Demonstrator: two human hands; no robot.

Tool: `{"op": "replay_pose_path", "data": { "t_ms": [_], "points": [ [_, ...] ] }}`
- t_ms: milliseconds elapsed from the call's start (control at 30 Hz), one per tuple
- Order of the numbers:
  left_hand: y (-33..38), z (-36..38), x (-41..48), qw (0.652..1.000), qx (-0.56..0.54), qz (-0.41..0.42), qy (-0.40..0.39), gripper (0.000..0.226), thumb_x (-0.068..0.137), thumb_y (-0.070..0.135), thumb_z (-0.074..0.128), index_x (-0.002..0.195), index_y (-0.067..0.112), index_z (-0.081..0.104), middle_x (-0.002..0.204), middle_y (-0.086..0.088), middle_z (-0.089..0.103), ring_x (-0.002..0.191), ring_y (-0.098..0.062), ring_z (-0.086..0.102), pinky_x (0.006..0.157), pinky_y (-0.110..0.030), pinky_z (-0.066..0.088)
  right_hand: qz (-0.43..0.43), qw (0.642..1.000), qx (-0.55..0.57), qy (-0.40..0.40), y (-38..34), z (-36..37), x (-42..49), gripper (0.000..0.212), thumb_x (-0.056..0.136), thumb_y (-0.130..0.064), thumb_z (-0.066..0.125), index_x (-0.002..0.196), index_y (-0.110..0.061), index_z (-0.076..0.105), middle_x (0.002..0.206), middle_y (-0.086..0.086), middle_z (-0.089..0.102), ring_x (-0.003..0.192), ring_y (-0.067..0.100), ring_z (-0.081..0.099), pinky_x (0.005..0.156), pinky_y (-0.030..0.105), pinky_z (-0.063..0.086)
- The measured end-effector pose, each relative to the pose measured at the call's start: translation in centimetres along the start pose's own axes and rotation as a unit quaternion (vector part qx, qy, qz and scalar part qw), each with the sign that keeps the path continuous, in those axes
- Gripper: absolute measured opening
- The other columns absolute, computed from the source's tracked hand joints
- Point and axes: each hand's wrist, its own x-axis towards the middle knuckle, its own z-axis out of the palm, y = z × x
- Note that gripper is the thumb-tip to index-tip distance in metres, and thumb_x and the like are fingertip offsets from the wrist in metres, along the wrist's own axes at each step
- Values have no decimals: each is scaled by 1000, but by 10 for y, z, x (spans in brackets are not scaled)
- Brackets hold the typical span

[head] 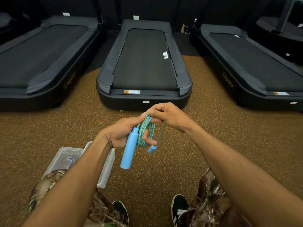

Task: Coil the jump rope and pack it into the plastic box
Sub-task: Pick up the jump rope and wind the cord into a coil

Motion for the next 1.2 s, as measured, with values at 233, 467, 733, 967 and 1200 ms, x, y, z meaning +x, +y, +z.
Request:
{"op": "replay_pose_path", "data": {
  "t_ms": [233,467,733,967,1200],
  "points": [
    [-6,3,-2,999,2,45,-8,51,96,38,50,128,0,59,62,-11,55,74,-37,70,89,-51,55,20,999,40,-30,-2,6,-8,30,102,-35,52,92,-9,63,62,-6,50,59,9,39,58,26,35],
    [-1,6,0,997,-20,62,-46,45,99,26,49,134,-2,51,65,-7,50,62,-24,60,99,-58,46,20,995,102,-1,-7,7,-6,27,104,-30,47,95,-8,60,62,-3,45,58,7,37,52,18,34],
    [2,6,-1,995,-42,80,-43,36,99,31,47,124,14,66,60,-3,44,57,-17,53,99,-58,46,23,992,126,22,0,7,-8,30,104,-24,49,84,-27,71,77,-4,61,62,8,45,55,20,40],
    [1,7,2,994,-56,77,-57,35,99,31,49,125,13,63,60,-2,43,56,-15,54,98,-58,45,52,989,140,16,0,13,-11,41,100,-39,53,106,0,64,95,19,56,80,30,48,76,42,43],
    [14,1,9,970,-177,166,8,39,101,34,43,130,18,63,62,4,44,59,-10,58,91,-39,52,101,992,81,-11,19,19,-19,25,106,-30,43,109,-16,64,79,4,62,57,10,53,59,25,44]
  ]
}}
